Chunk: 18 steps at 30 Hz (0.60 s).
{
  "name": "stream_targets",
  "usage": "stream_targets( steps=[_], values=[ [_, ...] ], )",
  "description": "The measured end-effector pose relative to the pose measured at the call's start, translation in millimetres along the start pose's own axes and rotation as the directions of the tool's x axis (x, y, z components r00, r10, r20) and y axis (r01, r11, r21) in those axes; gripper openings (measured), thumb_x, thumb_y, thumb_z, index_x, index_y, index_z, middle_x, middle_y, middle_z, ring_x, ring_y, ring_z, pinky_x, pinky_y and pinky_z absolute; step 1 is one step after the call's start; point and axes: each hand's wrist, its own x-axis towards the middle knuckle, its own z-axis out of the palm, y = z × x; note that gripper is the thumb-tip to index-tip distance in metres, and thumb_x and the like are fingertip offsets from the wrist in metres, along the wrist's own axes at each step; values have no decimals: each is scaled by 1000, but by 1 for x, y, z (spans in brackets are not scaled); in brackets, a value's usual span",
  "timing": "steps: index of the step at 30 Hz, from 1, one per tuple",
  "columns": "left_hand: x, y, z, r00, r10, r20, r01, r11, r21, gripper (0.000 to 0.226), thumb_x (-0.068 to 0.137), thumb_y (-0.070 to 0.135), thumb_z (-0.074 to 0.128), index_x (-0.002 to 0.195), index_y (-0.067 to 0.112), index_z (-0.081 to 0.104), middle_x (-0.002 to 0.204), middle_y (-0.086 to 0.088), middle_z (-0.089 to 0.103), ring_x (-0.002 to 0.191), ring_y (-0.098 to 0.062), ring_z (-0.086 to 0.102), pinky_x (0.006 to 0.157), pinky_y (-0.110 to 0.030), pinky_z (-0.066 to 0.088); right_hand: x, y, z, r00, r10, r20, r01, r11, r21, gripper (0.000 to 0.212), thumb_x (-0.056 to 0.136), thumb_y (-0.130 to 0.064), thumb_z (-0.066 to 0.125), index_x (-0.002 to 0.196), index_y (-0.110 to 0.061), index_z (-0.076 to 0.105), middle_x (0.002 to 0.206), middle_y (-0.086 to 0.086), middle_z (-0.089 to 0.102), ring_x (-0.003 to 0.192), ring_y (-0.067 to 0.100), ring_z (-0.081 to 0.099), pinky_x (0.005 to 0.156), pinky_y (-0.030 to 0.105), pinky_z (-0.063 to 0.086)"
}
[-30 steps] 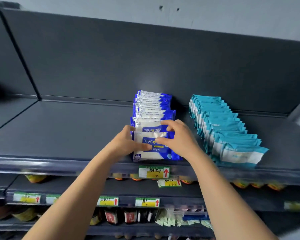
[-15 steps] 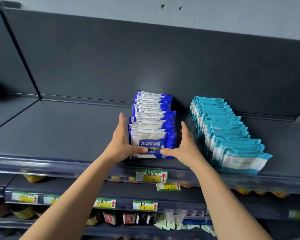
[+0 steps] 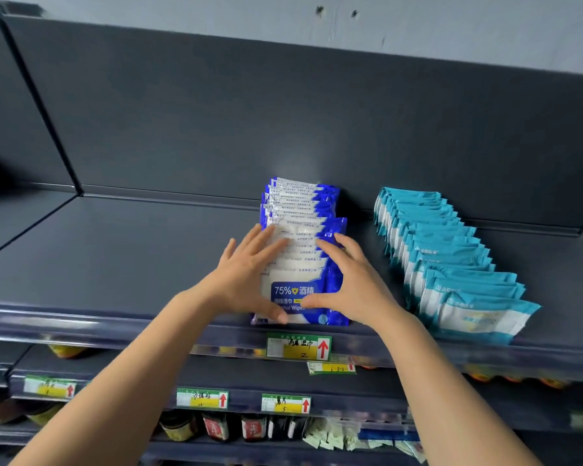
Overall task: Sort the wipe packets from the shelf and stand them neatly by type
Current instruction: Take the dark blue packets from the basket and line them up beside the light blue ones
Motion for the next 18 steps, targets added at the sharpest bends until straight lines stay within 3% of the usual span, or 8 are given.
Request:
stream_targets(
  steps=[2,4,6,8,10,12,16,18],
  values=[
    [3,3,-5,997,3,-82,5,995,96,124,43,81,67,149,33,24,158,4,16,146,-15,4,118,-43,5,2,-2,1,995,-29,-93,21,997,-81,101,60,-63,78,146,-31,35,150,-10,17,135,10,30,106,32,40],
    [5,5,-6,990,15,-141,7,988,154,116,49,75,74,147,30,31,152,3,27,143,-18,14,115,-41,13,4,-3,2,989,-53,-137,38,994,-107,100,60,-64,77,144,-29,37,146,-7,20,133,13,32,105,35,41],
    [5,4,-8,997,12,-75,-1,989,147,127,42,82,67,150,31,21,155,2,18,144,-18,7,116,-41,8,6,-1,2,992,-55,-115,40,991,-126,111,56,-69,77,147,-29,30,151,-4,12,141,17,21,113,40,32],
    [9,3,-12,999,-12,44,6,990,139,142,35,87,58,152,31,0,159,4,-6,145,-12,-12,118,-44,-6,9,1,-2,999,-35,-41,28,987,-160,127,50,-73,75,152,-30,13,158,-5,-10,147,16,-4,119,41,13],
    [18,4,-17,988,-34,150,4,981,194,149,39,84,66,151,28,-15,157,6,-25,142,-9,-27,115,-49,-17,16,-1,-5,998,-21,60,33,981,-191,135,49,-77,73,153,-31,0,157,-6,-25,144,12,-22,119,41,1],
    [26,5,-21,973,-51,223,-5,970,244,148,46,80,71,150,24,-18,157,5,-27,141,-10,-29,113,-51,-20,26,-4,-5,993,-20,112,43,979,-200,137,48,-80,71,152,-31,-4,157,-6,-26,143,11,-27,120,43,-3],
    [32,7,-27,964,-57,260,-27,951,308,139,49,82,69,153,24,-4,161,6,-8,147,-12,-12,116,-52,-14,37,-6,-13,992,34,125,-10,982,-187,120,54,-86,57,152,-32,14,159,-10,4,147,12,0,118,38,11],
    [32,5,-28,958,-63,279,-18,959,281,140,46,84,67,153,26,-3,161,7,-9,147,-11,-12,117,-51,-13,39,-7,-15,997,28,78,-23,997,-68,110,57,-86,46,150,-30,27,155,-12,20,143,9,15,116,34,19]
  ],
)
